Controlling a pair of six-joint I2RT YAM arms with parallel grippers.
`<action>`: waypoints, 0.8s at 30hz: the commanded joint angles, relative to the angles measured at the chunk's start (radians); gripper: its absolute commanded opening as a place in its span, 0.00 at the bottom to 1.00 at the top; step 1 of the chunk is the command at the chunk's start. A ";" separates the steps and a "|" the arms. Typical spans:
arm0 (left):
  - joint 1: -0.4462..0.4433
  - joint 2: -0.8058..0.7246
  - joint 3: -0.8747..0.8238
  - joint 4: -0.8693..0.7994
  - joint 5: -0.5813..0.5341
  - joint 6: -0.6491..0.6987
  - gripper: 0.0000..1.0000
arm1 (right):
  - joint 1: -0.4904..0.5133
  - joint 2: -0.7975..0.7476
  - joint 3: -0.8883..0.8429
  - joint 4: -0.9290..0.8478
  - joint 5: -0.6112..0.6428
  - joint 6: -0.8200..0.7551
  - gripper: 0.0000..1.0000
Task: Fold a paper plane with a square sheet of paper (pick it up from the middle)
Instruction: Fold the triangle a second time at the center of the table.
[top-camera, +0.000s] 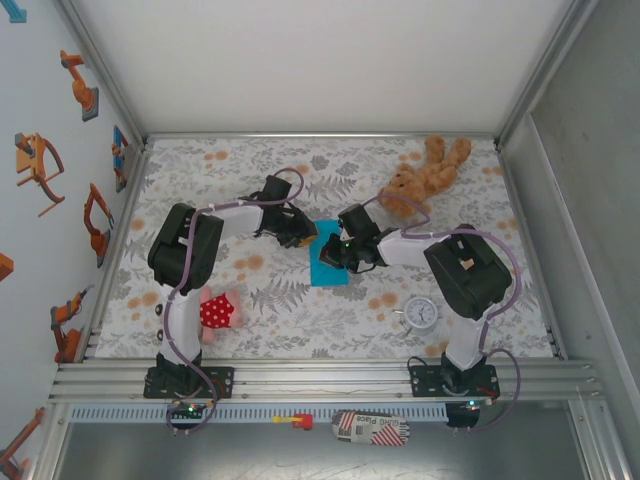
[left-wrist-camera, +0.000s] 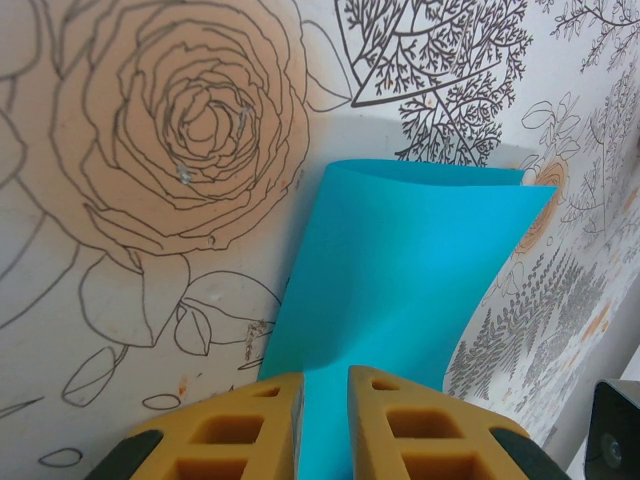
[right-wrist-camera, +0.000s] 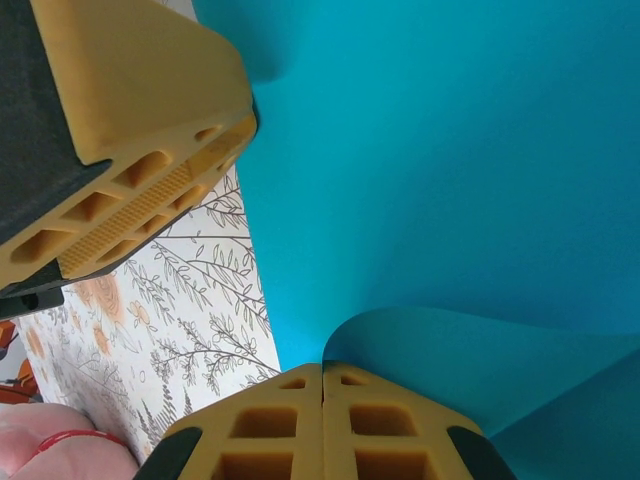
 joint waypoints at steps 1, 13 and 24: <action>0.000 0.055 -0.021 -0.108 -0.054 -0.001 0.21 | 0.006 0.020 0.025 0.019 0.016 0.007 0.00; 0.000 0.057 -0.023 -0.110 -0.052 -0.001 0.21 | 0.006 0.031 0.025 0.042 -0.006 0.002 0.00; 0.000 0.057 -0.024 -0.110 -0.053 -0.001 0.21 | 0.006 0.021 0.031 -0.021 0.019 -0.020 0.00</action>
